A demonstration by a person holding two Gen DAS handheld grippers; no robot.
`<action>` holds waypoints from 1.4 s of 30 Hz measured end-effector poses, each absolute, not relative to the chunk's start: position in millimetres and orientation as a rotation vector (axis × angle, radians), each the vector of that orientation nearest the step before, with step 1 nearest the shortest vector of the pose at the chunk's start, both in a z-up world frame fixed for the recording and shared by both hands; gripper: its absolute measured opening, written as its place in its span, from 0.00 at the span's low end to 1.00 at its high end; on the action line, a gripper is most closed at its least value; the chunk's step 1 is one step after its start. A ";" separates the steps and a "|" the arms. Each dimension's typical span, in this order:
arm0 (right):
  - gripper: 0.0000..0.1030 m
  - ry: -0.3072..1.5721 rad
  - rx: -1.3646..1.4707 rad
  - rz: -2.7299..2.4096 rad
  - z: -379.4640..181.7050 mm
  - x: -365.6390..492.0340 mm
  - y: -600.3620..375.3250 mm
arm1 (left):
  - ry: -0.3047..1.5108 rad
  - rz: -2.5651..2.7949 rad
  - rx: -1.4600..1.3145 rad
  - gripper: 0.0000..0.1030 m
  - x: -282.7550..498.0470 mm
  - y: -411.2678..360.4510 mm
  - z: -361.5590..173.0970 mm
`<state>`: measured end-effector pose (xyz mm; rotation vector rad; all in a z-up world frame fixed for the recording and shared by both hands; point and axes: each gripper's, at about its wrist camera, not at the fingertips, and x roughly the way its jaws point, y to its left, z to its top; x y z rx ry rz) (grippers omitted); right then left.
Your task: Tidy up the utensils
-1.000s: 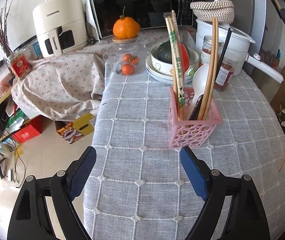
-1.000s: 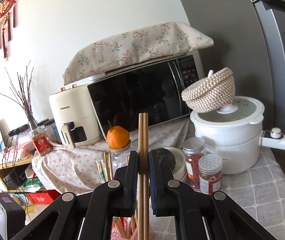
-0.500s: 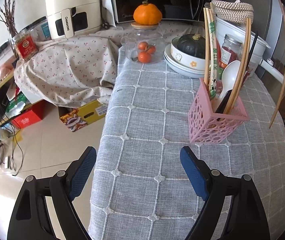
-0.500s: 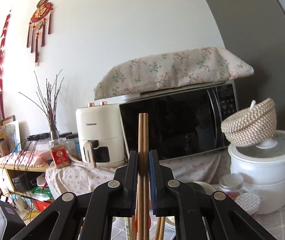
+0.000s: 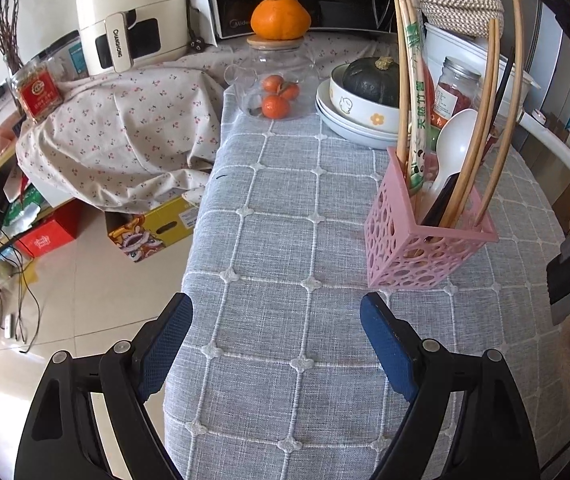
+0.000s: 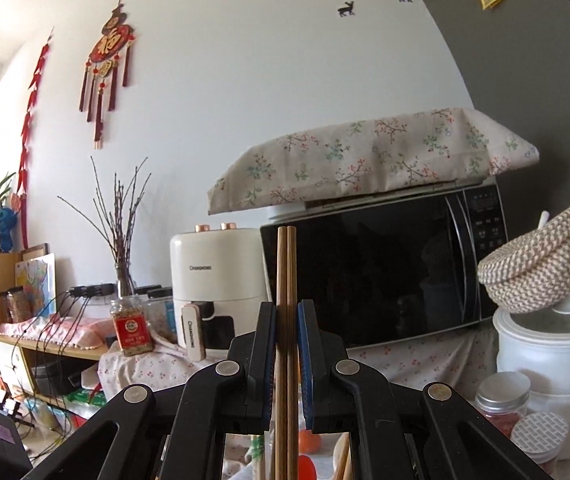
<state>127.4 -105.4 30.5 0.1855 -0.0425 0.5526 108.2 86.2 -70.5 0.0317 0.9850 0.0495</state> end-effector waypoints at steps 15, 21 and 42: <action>0.28 0.101 0.183 0.518 20.0 127.0 -116.2 | 0.911 0.048 -0.005 0.85 102.6 84.2 -53.7; 0.33 0.227 0.058 0.442 33.1 109.1 -125.3 | 0.884 0.028 -0.019 0.86 90.1 79.6 -40.3; 0.94 0.815 -0.014 0.041 13.6 6.0 -202.7 | 0.841 0.010 0.064 0.98 22.7 16.3 -2.0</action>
